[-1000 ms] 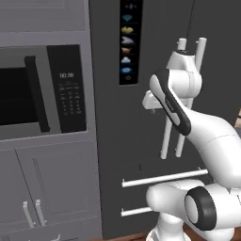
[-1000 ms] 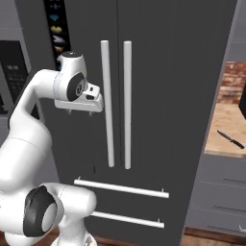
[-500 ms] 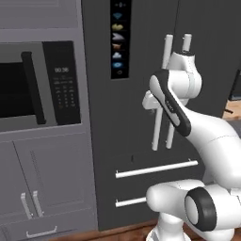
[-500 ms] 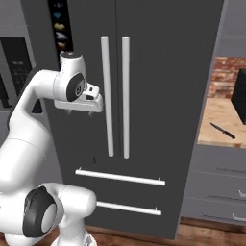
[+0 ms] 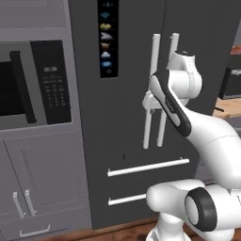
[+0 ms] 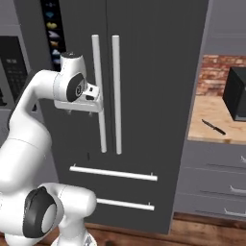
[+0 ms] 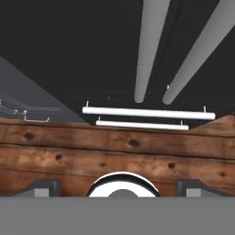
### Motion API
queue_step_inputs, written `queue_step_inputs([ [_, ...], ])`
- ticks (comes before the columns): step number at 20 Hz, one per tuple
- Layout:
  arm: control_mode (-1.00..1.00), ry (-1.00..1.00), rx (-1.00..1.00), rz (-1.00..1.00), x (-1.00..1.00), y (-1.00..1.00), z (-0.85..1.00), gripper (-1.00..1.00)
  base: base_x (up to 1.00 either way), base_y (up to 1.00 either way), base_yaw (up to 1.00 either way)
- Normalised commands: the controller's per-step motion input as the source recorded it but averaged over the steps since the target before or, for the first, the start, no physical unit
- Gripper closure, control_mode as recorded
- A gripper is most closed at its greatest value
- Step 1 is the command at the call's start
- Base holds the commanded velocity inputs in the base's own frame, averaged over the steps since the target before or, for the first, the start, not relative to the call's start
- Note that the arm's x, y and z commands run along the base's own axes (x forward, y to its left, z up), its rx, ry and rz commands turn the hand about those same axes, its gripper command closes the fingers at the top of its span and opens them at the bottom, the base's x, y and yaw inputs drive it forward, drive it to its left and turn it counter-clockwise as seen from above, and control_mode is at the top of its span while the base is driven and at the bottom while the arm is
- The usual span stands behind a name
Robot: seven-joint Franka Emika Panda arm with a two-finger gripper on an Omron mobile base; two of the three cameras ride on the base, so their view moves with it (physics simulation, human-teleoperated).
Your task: Retrieve the butter from the fridge and place it on a plate on the dining table. Then retrieve the butter knife by the fridge and place it near the plate.
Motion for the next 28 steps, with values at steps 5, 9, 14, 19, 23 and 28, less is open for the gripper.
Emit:
queue_step_inputs([
  [5,1.0,0.0,0.0,0.0,0.0,0.0,0.0,-1.0,-0.21,-0.39,-0.03],
  [9,1.0,0.0,0.0,0.0,0.0,0.0,0.0,-1.0,-0.31,-0.34,-0.04],
  [14,1.0,0.0,0.0,0.0,0.0,0.0,0.0,-1.0,-0.38,-0.14,-0.03],
  [19,1.0,0.0,0.0,0.0,0.0,0.0,0.0,-1.0,-0.34,-0.01,0.0],
  [23,1.0,0.0,0.0,0.0,0.0,0.0,0.0,-1.0,-0.16,-0.08,0.0],
  [28,-1.0,0.0,0.0,0.0,0.0,0.0,0.0,-1.0,-0.03,-0.04,0.0],
])
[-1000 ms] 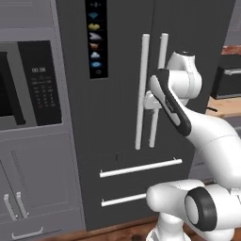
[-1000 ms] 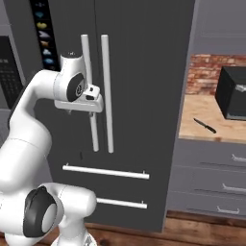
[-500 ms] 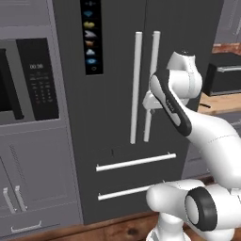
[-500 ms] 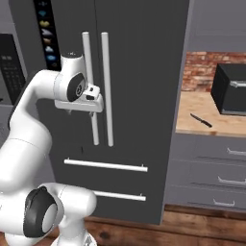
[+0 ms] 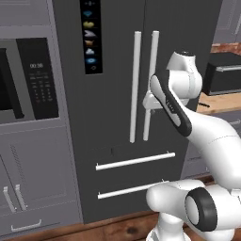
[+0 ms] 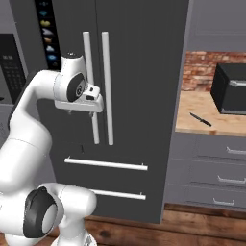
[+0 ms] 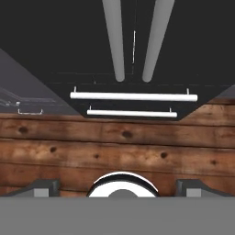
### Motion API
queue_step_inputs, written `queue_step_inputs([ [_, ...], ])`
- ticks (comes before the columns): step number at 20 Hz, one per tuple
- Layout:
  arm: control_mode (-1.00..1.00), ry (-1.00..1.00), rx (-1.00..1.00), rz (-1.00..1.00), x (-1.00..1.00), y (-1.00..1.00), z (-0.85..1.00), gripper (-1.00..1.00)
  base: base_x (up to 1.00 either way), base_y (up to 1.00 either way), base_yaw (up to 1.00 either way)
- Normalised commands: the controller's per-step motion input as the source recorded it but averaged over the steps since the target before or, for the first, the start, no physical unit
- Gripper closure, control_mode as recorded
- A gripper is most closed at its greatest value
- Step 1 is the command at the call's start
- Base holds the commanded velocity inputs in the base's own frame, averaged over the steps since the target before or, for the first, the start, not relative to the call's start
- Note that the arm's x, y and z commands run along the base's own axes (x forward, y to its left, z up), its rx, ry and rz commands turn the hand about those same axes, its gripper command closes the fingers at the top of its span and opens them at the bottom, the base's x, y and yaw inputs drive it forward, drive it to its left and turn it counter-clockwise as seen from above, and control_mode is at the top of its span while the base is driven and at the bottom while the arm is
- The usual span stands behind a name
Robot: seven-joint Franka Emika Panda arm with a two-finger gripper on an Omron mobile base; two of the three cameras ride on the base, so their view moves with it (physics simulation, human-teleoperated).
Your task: Retrieve the butter from the fridge and place it on a plate on the dining table. Then retrieve the butter knife by the fridge and place it near the plate.
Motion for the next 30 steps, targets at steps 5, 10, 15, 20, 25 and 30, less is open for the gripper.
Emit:
queue_step_inputs([
  [5,-1.0,-0.06,0.0,0.0,0.04,-0.02,0.0,-1.0,0.0,0.0,0.0],
  [10,-1.0,-0.28,-0.14,-0.01,0.0,-0.29,0.03,-1.0,0.0,0.0,0.0],
  [15,-1.0,-0.09,-0.18,-0.02,0.19,-0.31,0.0,-1.0,0.0,0.0,0.0],
  [20,-1.0,-0.18,-0.04,-0.01,0.14,0.0,0.0,-1.0,0.0,0.0,0.0],
  [25,-1.0,-0.18,0.05,0.0,0.2,0.01,0.0,-1.0,0.0,0.0,0.0],
  [30,-1.0,-0.09,0.18,0.0,0.32,0.0,0.0,-1.0,0.0,0.0,0.0],
])
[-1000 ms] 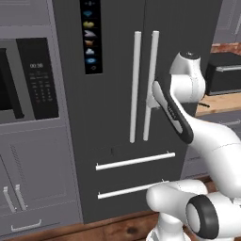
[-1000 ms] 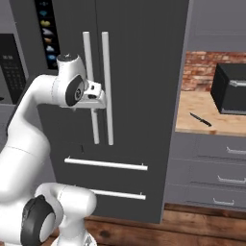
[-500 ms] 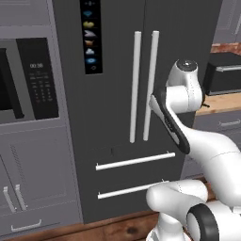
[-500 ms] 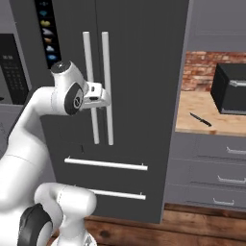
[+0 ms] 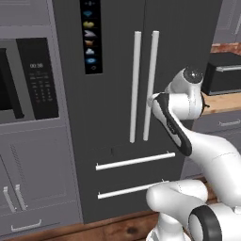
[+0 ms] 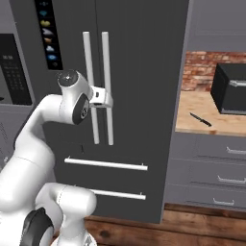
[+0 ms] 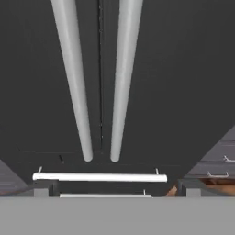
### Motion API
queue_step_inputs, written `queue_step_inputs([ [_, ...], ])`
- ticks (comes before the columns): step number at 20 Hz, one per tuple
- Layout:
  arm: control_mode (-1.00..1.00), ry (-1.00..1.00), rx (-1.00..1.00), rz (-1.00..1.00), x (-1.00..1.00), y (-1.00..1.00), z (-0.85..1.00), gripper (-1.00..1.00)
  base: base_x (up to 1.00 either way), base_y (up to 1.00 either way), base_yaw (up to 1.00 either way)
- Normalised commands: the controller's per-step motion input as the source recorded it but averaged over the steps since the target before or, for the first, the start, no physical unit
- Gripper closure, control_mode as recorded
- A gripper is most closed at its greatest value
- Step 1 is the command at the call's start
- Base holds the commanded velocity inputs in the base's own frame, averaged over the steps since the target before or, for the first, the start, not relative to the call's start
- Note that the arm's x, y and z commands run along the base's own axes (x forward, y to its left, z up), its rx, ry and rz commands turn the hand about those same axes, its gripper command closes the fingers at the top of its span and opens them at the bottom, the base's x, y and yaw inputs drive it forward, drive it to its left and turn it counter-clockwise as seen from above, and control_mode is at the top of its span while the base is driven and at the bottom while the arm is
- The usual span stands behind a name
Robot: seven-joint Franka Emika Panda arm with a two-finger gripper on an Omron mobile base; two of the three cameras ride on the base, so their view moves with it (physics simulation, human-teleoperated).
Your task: Retrieve the butter from the fridge and place it on a plate on the dining table. Then retrieve the butter knife by the fridge and place it near the plate.
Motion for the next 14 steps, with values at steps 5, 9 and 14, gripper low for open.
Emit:
queue_step_inputs([
  [5,-1.0,-0.01,0.08,0.0,0.39,0.0,0.0,-1.0,0.0,0.0,0.0],
  [9,-1.0,0.0,0.0,0.0,0.39,0.0,-0.01,-1.0,0.0,0.0,0.0],
  [14,-1.0,0.02,0.0,0.0,0.61,0.0,0.0,-1.0,0.0,0.0,0.0],
])
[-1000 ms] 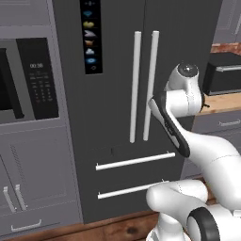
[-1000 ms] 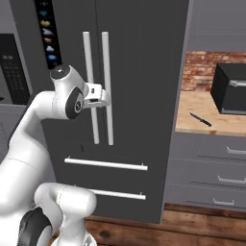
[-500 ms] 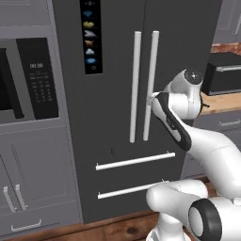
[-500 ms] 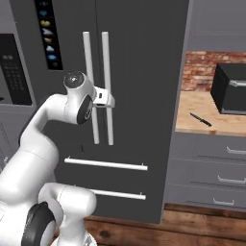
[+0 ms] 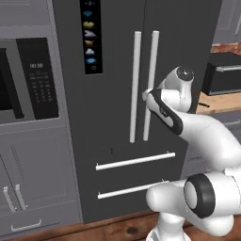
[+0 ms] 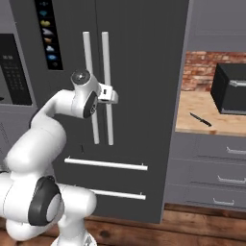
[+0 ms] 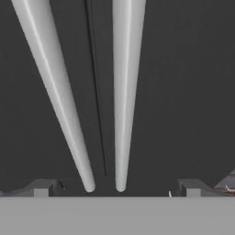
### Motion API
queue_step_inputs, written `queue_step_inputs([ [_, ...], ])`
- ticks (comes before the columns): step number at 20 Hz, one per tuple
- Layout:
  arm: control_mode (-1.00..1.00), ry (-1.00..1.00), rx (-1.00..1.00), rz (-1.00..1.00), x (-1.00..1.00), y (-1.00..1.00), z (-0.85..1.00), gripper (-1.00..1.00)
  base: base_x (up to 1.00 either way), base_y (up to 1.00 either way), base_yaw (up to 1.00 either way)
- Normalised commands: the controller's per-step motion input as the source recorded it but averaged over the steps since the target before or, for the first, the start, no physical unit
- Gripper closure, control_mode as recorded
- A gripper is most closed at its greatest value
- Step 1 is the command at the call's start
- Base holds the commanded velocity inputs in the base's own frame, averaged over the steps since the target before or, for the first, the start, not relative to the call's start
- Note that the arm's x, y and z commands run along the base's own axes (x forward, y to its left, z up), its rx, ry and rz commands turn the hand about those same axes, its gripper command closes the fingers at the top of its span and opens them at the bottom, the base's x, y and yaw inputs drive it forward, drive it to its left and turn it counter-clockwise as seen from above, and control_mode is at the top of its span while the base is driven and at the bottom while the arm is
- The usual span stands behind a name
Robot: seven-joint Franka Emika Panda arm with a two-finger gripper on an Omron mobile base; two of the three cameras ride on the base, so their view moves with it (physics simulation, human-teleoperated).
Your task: Retrieve the butter from the fridge and place it on a plate on the dining table. Then retrieve the butter knife by the fridge and place it near the plate.
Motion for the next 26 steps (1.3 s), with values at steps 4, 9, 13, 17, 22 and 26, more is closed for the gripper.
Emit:
queue_step_inputs([
  [4,-1.0,0.0,0.0,0.0,0.48,0.0,0.0,-1.0,0.0,0.0,0.0],
  [9,-1.0,0.0,0.0,0.0,0.43,-0.03,0.0,-1.0,0.0,0.0,0.0],
  [13,-1.0,0.0,0.0,0.0,0.32,-0.05,0.0,-1.0,0.0,0.0,0.0],
  [17,-1.0,-0.01,-0.01,0.0,0.34,-0.01,0.0,-1.0,0.0,0.0,0.0],
  [22,-1.0,-0.03,0.0,0.0,0.36,0.0,-0.05,-1.0,0.0,0.0,0.0],
  [26,-1.0,-0.07,0.0,0.0,0.33,0.0,-0.07,-1.0,0.0,0.0,0.0],
])
